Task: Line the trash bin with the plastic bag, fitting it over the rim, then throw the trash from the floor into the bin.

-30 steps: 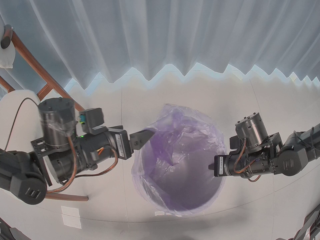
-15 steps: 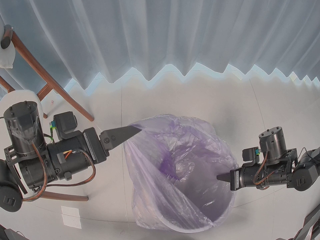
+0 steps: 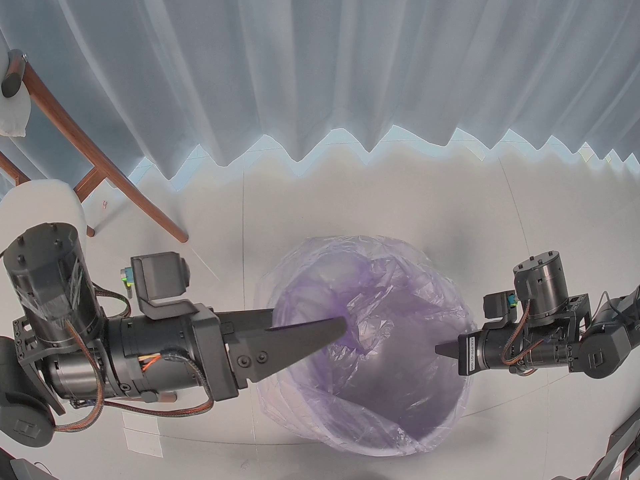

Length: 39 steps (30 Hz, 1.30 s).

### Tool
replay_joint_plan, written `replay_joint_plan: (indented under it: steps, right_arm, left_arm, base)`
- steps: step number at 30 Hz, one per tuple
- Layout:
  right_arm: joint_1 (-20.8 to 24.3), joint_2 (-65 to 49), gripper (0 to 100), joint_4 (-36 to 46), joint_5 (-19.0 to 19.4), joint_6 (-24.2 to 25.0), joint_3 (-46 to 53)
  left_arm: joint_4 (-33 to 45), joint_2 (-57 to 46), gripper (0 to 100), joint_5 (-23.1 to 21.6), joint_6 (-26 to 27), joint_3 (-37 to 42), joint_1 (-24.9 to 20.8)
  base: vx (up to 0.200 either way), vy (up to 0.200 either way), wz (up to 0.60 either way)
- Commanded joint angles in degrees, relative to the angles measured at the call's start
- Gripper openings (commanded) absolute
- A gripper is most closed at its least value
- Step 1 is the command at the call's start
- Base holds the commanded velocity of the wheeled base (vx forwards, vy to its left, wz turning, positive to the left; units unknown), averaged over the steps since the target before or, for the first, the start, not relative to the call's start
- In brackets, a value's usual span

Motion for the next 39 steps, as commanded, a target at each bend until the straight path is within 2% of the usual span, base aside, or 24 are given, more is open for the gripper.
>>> replay_joint_plan:
  steps: [1, 3, 4, 5, 8, 9, 11, 12, 14, 15, 17, 19, 24, 27, 31, 34, 37, 39]
  right_arm:
    - [0.1, 1.9, 0, -0.3, -0.1, 0.0, -0.7]
    - [0.1, 2.0, 0, -0.3, -0.1, 0.1, -0.6]
    - [0.1, 2.0, 0, -0.3, -0.1, 0.1, -0.6]
    - [0.0, 1.8, 0, -0.3, -0.1, 0.3, -0.4]
    - [-0.6, 1.6, 0, -0.4, -0.1, 0.4, -0.3]
    - [-1.3, 1.3, 0, -0.5, 0.1, 0.6, -0.4]
    - [-2.9, 0.6, 0, -0.7, 1.2, 1.7, -1.2]
    - [-3.1, 0.4, 0, -0.7, 1.4, 2.0, -1.4]
    - [-3.8, -2.8, 0, -0.6, 6.7, 6.3, -2.2]
    - [-3.9, -4.4, 0, -0.6, 8.8, 8.5, -2.0]
    - [-4.2, -7.8, 0, -0.5, 13.7, 13.5, -1.1]
    - [-4.3, -9.8, 0, -0.7, 17.4, 16.1, 0.2]
    - [-5.2, -12.1, 0, -2.1, 24.4, 16.5, 1.9]
    - [-5.2, -12.1, 0, -5.0, 25.3, 16.8, 3.1]
    - [-5.2, -11.9, 0, -7.6, 26.5, 17.0, 4.4]
    - [-4.8, -12.1, 0, -7.7, 26.5, 16.7, 5.4]
    - [-4.6, -12.1, 0, -7.8, 26.6, 16.4, 6.3]
    - [-4.6, -12.1, 0, -7.8, 26.6, 16.4, 6.6]
  left_arm:
    - [-6.5, 5.4, 100, -3.5, -3.9, 0.0, -1.5]
    - [-9.7, 6.1, 100, -3.5, -10.5, -0.5, -0.6]
    - [-9.7, 6.1, 100, -3.5, -10.5, -0.5, -0.6]
    - [-14.0, 5.8, 100, -3.3, -20.1, -0.5, 1.5]
    - [-23.4, 4.1, 100, -2.4, -38.0, 0.1, 6.7]
    - [-26.4, 3.3, 100, -1.7, -43.8, 0.3, 9.8]
    - [-29.5, 2.8, 100, -2.2, -54.0, 2.0, 19.4]
    - [-29.4, 2.8, 100, -2.4, -54.7, 2.2, 20.8]
    - [-27.8, 4.0, 100, -5.1, -55.1, 5.3, 30.2]
    - [-27.8, 5.0, 100, -6.2, -55.0, 6.7, 31.5]
    - [-28.2, 6.3, 100, -6.6, -54.8, 8.9, 31.8]
    - [-27.7, 6.6, 100, -6.3, -54.9, 9.3, 31.0]
    - [-28.2, 10.9, 100, -6.2, -55.4, 9.1, 28.7]
    - [-28.3, 11.1, 100, -7.0, -55.9, 9.0, 25.5]
    - [-29.2, 11.2, 100, -7.0, -57.1, 9.1, 18.8]
    - [-33.5, 11.5, 100, -7.2, -58.4, 9.1, 17.0]
    - [-39.6, 12.6, 100, -7.5, -62.5, 9.2, 15.9]
    - [-43.8, 13.3, 100, -9.3, -64.8, 9.6, 15.8]
  base:
    - [0.0, 0.0, 0.0]
    - [0.0, 0.0, 0.0]
    - [0.0, 0.0, 0.0]
    - [0.0, 0.0, 0.0]
    - [0.0, 0.0, 0.0]
    - [0.0, 0.0, 0.0]
    - [0.0, 0.0, 0.0]
    - [0.0, 0.0, 0.0]
    - [0.0, 0.0, 0.0]
    - [0.0, 0.0, 0.0]
    - [0.0, 0.0, 0.0]
    - [0.0, 0.0, 0.0]
    - [0.0, 0.0, 0.0]
    - [0.0, 0.0, 0.0]
    - [0.0, 0.0, 0.0]
    - [0.0, 0.0, 0.0]
    - [0.0, 0.0, 0.0]
    - [0.0, 0.0, 0.0]
